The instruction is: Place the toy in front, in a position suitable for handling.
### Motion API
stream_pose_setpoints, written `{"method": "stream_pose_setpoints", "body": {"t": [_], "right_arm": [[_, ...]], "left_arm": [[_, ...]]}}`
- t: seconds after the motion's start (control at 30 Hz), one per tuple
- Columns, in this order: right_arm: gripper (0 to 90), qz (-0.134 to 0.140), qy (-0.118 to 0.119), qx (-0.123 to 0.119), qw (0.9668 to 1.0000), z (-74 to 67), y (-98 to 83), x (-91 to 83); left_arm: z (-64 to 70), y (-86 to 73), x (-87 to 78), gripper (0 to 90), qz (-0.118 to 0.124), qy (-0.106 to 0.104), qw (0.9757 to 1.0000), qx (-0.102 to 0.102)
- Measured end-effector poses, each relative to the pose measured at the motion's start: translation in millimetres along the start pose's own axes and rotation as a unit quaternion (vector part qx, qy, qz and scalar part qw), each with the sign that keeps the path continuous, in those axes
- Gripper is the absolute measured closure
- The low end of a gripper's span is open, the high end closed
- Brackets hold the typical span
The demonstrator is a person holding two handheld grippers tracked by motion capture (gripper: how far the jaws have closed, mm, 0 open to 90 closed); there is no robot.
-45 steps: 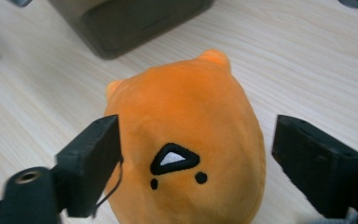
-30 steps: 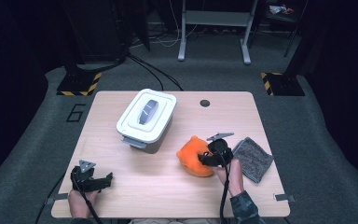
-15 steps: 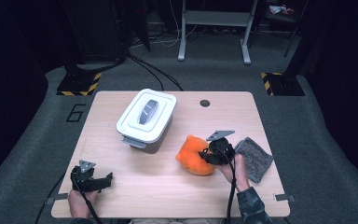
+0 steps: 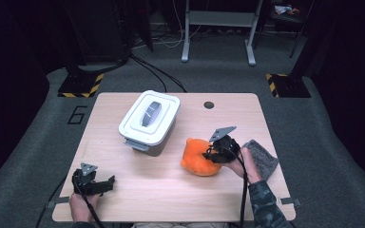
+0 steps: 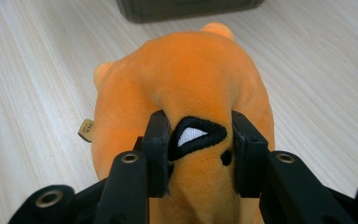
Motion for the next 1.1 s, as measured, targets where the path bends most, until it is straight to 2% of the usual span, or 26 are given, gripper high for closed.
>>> {"method": "stream_pose_setpoints", "body": {"t": [0.03, 0.07, 0.1, 0.13, 0.17, 0.2, 0.23, 0.3, 0.33, 0.43, 0.57, 0.63, 0.67, 0.7, 0.73, 0.8, 0.83, 0.87, 0.9, 0.93, 0.97, 1.0, 1.03, 1.1], "right_arm": [[62.7, -0.001, 0.002, -0.006, 1.0000, 0.6, -1.1, 3.0], [61.6, -0.002, 0.002, -0.005, 1.0000, 1.3, -2.3, 5.3], [56.3, 0.000, 0.000, 0.000, 1.0000, 3.1, -4.5, 7.5], [56.3, 0.000, 0.000, 0.000, 1.0000, 3.1, -4.5, 7.5], [47.5, 0.004, -0.002, 0.008, 1.0000, 5.9, -5.7, 6.0], [47.5, 0.004, -0.002, 0.008, 1.0000, 5.9, -5.7, 6.0], [40.1, 0.008, -0.006, 0.019, 0.9998, 7.5, -6.7, 2.9], [33.8, 0.016, -0.008, 0.020, 0.9996, 8.0, -7.5, -0.6], [31.9, 0.023, -0.016, 0.024, 0.9993, 8.1, -7.5, -3.0], [20.6, 0.049, -0.026, 0.047, 0.9974, 7.1, -8.9, -15.2], [14.4, 0.073, -0.051, 0.088, 0.9921, 6.8, -19.4, -31.9], [14.1, 0.077, -0.061, 0.105, 0.9896, 6.8, -29.1, -39.3], [14.1, 0.077, -0.061, 0.105, 0.9896, 6.8, -29.1, -39.3], [12.8, 0.077, -0.077, 0.121, 0.9867, 7.1, -42.7, -44.6], [12.3, 0.078, -0.080, 0.128, 0.9854, 7.0, -47.6, -45.8], [11.3, 0.076, -0.085, 0.135, 0.9843, 6.9, -54.4, -46.7], [10.2, 0.075, -0.099, 0.150, 0.9809, 4.8, -70.7, -48.1], [10.2, 0.075, -0.099, 0.150, 0.9809, 4.8, -70.7, -48.1], [9.6, 0.070, -0.112, 0.161, 0.9781, 2.7, -85.6, -49.6], [9.3, 0.069, -0.112, 0.164, 0.9775, 2.8, -91.0, -50.1], [9.1, 0.066, -0.117, 0.173, 0.9757, 2.8, -98.2, -50.8], [9.1, 0.066, -0.117, 0.173, 0.9757, 2.8, -98.2, -50.8], [8.9, 0.069, -0.130, 0.183, 0.9721, 2.9, -111.6, -52.6], [9.2, 0.073, -0.137, 0.194, 0.9687, 3.5, -124.1, -54.9]], "left_arm": [[0.1, 0.0, 0.0, 2.1, 0.000, 0.000, 1.0000, 0.000], [0.0, 0.0, 0.0, 2.1, 0.000, 0.000, 1.0000, 0.000], [0.0, 0.0, 0.0, 2.1, 0.000, 0.000, 1.0000, 0.000], [0.0, 0.0, 0.0, 2.1, 0.000, 0.000, 1.0000, 0.000], [0.0, 0.0, 0.0, 2.1, 0.000, 0.000, 1.0000, 0.000], [0.0, 0.0, 0.0, 2.1, 0.000, 0.000, 1.0000, 0.000], [0.1, 0.0, 0.0, 2.1, 0.000, 0.000, 1.0000, 0.000], [0.2, -0.1, -0.2, 2.1, -0.001, 0.000, 1.0000, -0.001], [0.2, -0.1, -0.1, 2.1, -0.001, 0.000, 1.0000, -0.001], [0.0, 0.0, -0.2, 2.1, 0.000, 0.003, 1.0000, -0.003], [1.1, -0.6, -1.2, 2.5, 0.003, 0.008, 1.0000, -0.003], [3.3, -1.2, -2.7, 2.5, -0.001, 0.004, 1.0000, 0.003], [3.3, -1.2, -2.7, 2.5, -0.001, 0.004, 1.0000, 0.003], [6.2, -2.2, -4.1, 2.6, 0.001, 0.001, 0.9999, 0.011], [8.2, -2.7, -5.1, 2.6, 0.003, -0.006, 0.9999, 0.013], [11.1, -2.6, -6.5, 2.6, 0.008, -0.011, 0.9998, 0.012], [18.4, -1.0, -12.7, 2.6, 0.018, -0.021, 0.9994, 0.023], [18.4, -1.0, -12.7, 2.7, 0.018, -0.021, 0.9994, 0.023], [25.3, 1.1, -17.5, 2.7, 0.031, -0.034, 0.9986, 0.025], [29.3, 2.4, -20.5, 2.8, 0.033, -0.045, 0.9981, 0.027], [33.7, 3.6, -22.6, 3.1, 0.033, -0.054, 0.9975, 0.030], [33.7, 3.6, -22.6, 3.2, 0.033, -0.054, 0.9975, 0.030], [43.2, 6.6, -25.3, 3.4, 0.038, -0.068, 0.9963, 0.036], [53.0, 9.5, -26.4, 3.9, 0.044, -0.081, 0.9948, 0.044]]}}
Point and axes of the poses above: each handheld gripper's, and its own axes: x roughly forward along the jaws, y roughly out of its top, z roughly to its right, the point moved 3 cm from there along x, roughly forward along the jaws, and after that the axes turned 3 degrees about -y, right-handed, at the moved point
